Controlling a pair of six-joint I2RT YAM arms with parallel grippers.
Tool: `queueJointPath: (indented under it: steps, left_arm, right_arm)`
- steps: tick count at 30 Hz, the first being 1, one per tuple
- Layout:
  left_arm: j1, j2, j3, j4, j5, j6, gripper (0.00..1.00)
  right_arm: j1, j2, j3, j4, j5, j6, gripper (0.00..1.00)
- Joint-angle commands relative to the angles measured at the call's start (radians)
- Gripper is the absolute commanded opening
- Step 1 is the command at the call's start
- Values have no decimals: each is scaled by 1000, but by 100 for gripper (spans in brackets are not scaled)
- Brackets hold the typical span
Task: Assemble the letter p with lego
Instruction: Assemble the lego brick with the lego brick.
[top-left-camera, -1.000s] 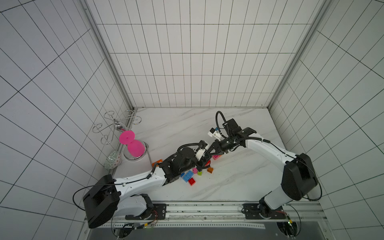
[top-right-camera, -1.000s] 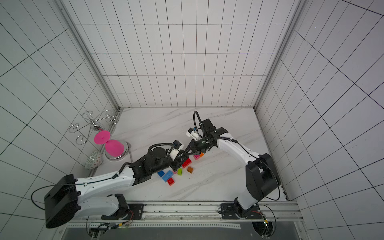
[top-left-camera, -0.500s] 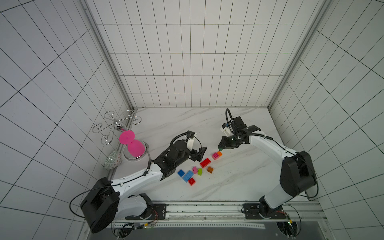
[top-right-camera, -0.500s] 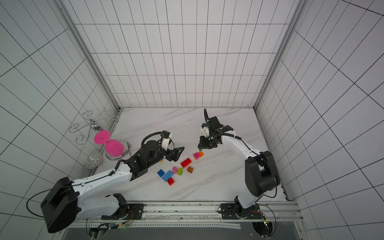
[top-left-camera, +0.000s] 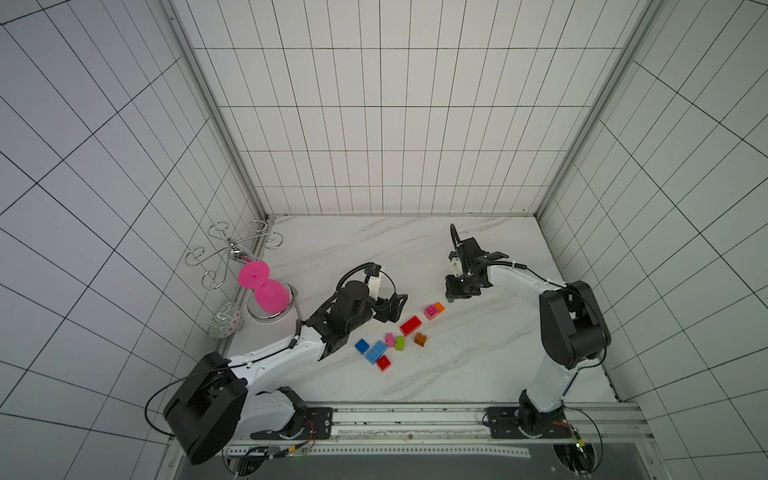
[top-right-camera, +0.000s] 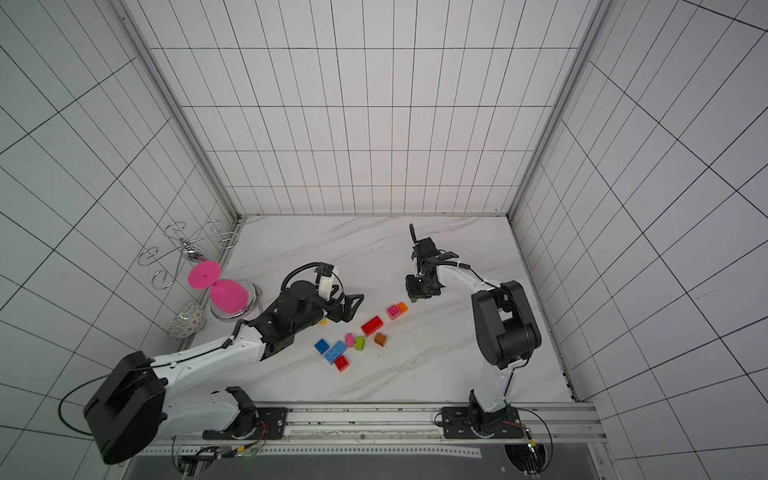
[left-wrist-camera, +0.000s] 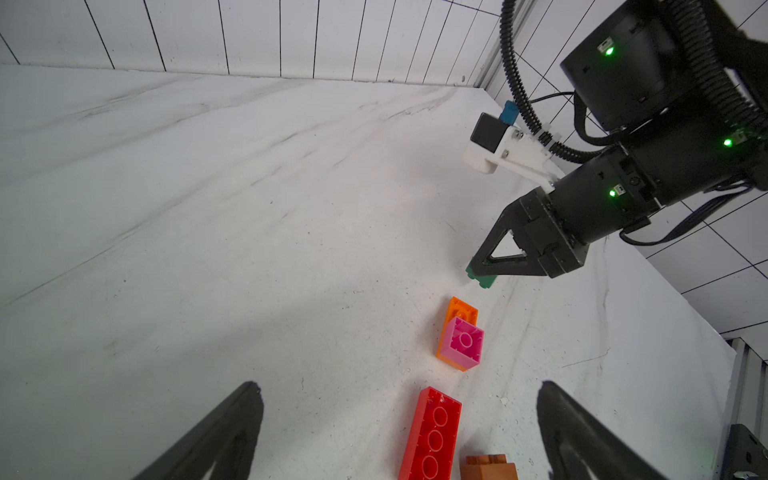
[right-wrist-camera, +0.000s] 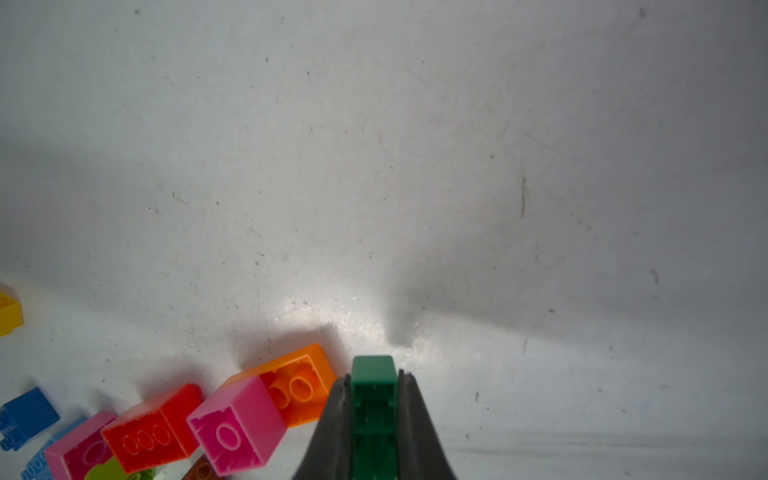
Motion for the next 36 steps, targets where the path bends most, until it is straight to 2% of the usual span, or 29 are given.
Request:
queueJointPath:
  steps: [1,10,23,28,36]
  left_arm:
    - [6,-30,-8,9,-5,-12,98]
    - [6,-48,-12,4,-3,-12,98]
    - [6,-22,-15,25,24,-12,97]
    - [7,-7,-14,31,22,-15,97]
    - [6,-6,-25,29,-16,-20,97]
  right_arm:
    - [4,3,-34,22,-30,12,0]
    - [45,-42,-112,13,-36,52,0]
    - [104,-263,-253,47,-92,91,0]
    - [103,-320,-265,126,-26,16,0]
    - [110,-212,-249,265,-45,-141,0]
